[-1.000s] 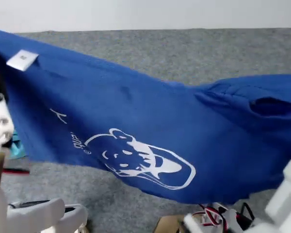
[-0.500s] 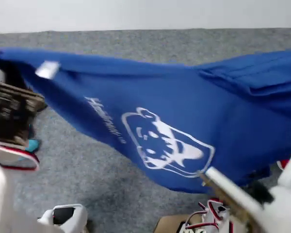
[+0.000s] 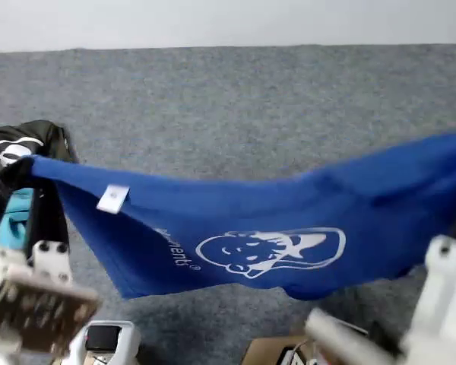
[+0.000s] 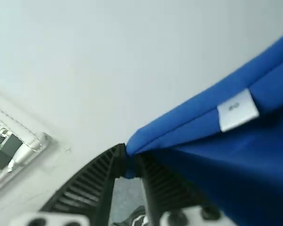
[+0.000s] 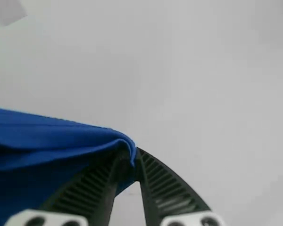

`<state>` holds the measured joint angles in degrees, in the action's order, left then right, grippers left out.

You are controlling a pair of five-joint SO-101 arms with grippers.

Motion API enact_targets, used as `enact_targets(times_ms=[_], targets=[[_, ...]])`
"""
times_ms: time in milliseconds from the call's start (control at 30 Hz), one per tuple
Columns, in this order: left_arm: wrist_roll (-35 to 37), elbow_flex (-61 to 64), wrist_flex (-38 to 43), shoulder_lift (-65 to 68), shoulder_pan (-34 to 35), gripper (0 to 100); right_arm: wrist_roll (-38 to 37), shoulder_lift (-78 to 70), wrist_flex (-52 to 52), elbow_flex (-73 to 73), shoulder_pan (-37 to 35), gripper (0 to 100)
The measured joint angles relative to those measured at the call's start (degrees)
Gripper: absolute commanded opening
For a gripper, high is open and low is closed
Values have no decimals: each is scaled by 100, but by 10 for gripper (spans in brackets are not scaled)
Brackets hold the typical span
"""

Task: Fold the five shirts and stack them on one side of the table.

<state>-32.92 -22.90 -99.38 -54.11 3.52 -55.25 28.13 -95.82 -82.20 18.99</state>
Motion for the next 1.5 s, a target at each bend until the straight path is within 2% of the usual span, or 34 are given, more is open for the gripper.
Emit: enact_targets(times_ms=[267,500,700,867,1000,1133,1367,1500], targets=[[0,-738,0,-18,0,2,0,396,607,0,0,11],[-70,-765,0,-26,0,2,0,404,659,527,-9,11],[-70,167,0,-26,0,2,0,404,659,1741,-9,11],[-70,1486,176,-26,-9,2,0,378,659,3262,-536,11],[-70,2919,1011,-9,-9,2,53,334,782,4457,-1020,11],[-70,4273,2295,44,-9,2,404,264,1486,5873,-1231,11],[-246,6646,4826,88,-9,2,527,255,3833,8457,-1284,11],[-475,7077,5785,651,35,2,527,246,5310,9679,-1284,11]])
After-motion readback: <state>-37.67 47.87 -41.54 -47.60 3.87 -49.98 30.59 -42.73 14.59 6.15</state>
